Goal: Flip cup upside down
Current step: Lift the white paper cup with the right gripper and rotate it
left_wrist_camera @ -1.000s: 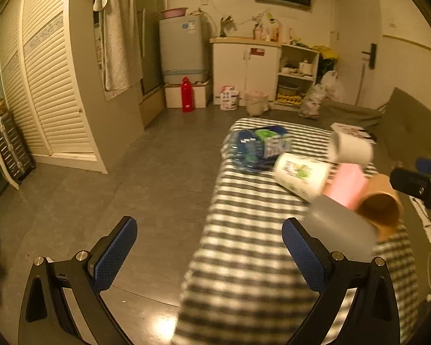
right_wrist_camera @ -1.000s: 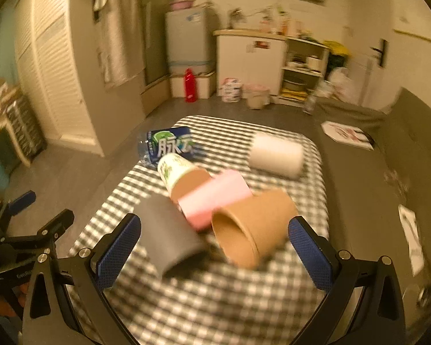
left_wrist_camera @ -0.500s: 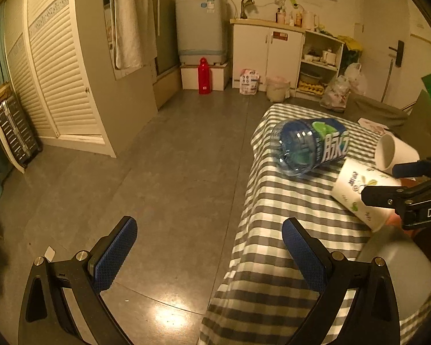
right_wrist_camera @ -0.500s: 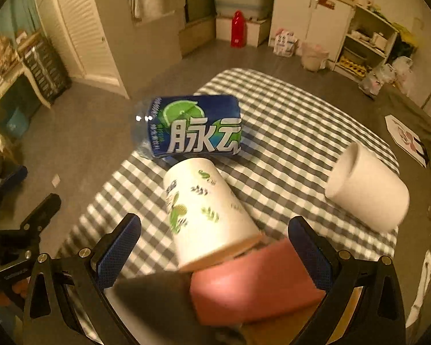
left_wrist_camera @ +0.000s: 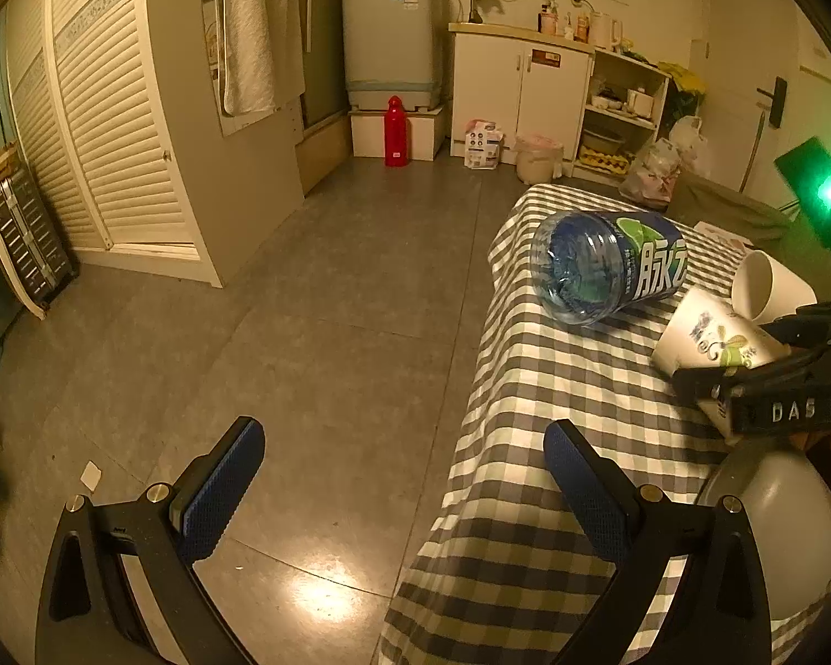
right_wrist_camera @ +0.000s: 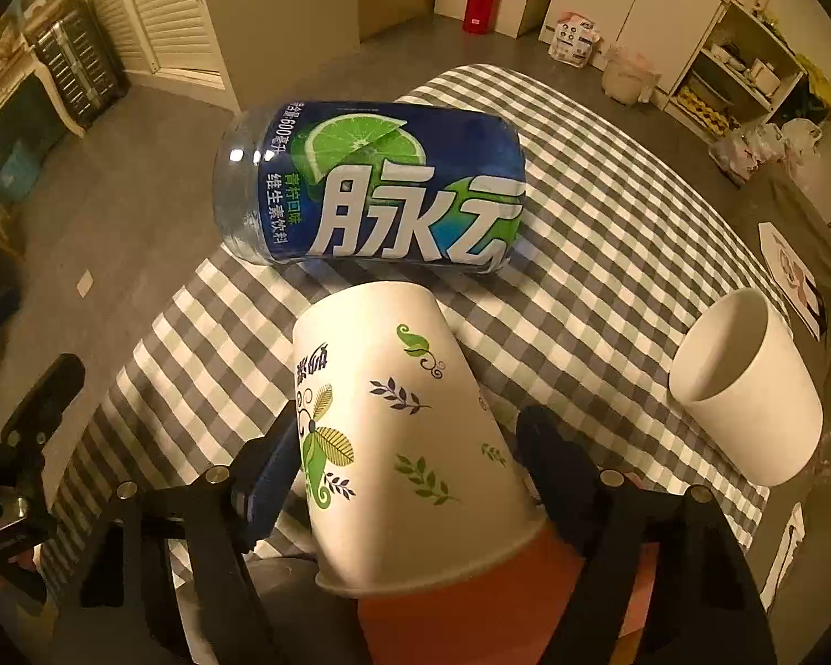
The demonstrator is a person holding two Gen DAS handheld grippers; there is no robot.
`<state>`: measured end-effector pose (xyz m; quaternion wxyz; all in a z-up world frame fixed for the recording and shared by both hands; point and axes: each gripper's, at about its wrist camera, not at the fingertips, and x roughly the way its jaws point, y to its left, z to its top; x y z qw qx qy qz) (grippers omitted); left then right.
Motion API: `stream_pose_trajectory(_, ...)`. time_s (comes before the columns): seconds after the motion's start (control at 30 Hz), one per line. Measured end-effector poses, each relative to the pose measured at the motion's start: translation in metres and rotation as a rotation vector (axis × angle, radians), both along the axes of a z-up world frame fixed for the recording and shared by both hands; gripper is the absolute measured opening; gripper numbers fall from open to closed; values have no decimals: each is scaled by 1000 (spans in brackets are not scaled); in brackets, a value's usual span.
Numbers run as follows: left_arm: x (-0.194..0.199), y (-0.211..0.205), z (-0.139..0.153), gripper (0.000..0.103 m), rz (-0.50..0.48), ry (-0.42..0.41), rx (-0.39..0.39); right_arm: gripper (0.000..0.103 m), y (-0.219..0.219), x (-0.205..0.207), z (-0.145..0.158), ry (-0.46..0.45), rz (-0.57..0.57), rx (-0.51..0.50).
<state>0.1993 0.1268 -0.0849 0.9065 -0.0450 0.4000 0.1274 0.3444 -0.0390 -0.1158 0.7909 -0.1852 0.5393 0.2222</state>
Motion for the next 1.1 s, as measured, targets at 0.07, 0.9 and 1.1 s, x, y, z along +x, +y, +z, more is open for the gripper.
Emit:
stream_pose_trajectory(0.07,-2,-2,6,103,-1,-7,6,67,-1,-5,10,-25,-17,14)
stream_pose_trajectory(0.9,-127,-54,86,103,-83,-141,-1,67,-89,-219,123,-141,-353,165)
stream_pose_trajectory(1.1,-159,-59,68,103,-98,-113,-11,67,-90,-250,71,-93,-440,147)
